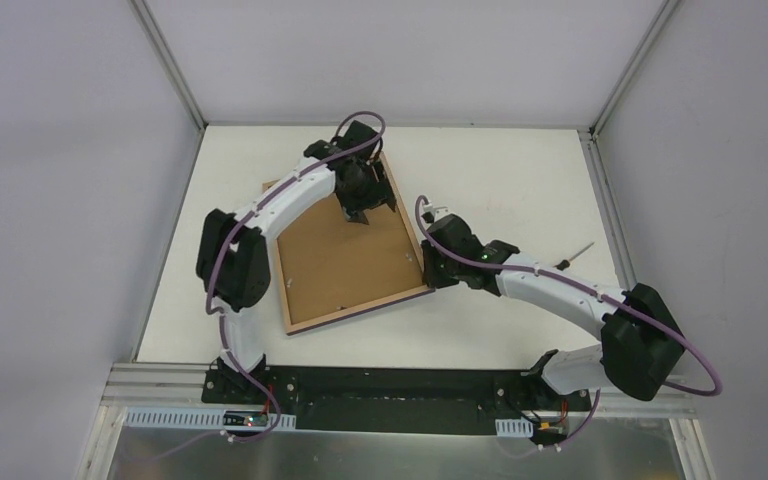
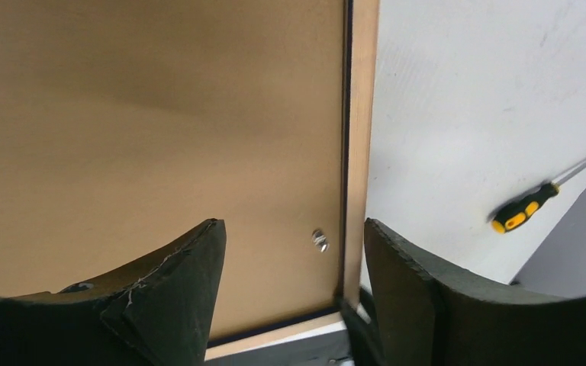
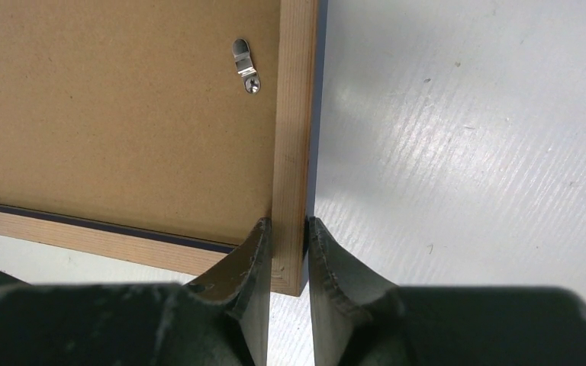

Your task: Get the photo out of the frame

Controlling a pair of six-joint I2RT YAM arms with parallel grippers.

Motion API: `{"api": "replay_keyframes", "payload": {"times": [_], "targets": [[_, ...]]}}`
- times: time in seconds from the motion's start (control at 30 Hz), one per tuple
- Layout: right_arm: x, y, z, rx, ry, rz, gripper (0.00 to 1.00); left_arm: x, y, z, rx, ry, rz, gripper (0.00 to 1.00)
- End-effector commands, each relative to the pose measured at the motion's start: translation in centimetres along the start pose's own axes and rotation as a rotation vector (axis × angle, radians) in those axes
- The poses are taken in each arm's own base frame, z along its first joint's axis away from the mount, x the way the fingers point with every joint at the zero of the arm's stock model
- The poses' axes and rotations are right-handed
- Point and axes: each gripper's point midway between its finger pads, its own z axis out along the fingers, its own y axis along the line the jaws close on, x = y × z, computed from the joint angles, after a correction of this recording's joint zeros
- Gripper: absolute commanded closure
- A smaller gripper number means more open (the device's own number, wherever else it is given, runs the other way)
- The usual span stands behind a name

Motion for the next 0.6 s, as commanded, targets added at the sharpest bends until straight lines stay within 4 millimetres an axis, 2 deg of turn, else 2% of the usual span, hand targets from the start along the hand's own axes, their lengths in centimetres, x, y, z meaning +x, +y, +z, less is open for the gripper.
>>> {"api": "replay_keyframes", "payload": {"times": [0.0,0.13,0.27,0.47,0.57], "targets": [[-2.4,1.5,-1.2,-0.061,-0.097,0.028,1.0,-1.6,1.6,-8.9,0.025,-0.212,0.229,0.32],[-2.4,1.7,-0.9,-0.076,-0.082,0.051,1.0,0.2,5.0,-11.1,0.026,-0.247,0.321,0.28],[-2.3,1.9,-0.6,-0.099,-0.051,0.089,1.0,4.0,5.0,-13.5,0.188,-0.269,0.547,0.24],[-2.0,2.9,-0.4,-0.146,0.041,0.138,1.0,9.3,5.2,-13.5,0.078,-0.427,1.042,0.17],[-1.7,3.1,-0.3,-0.156,0.085,0.163,1.0,11.3,5.0,-12.6,0.031,-0.477,1.17,0.13]]}}
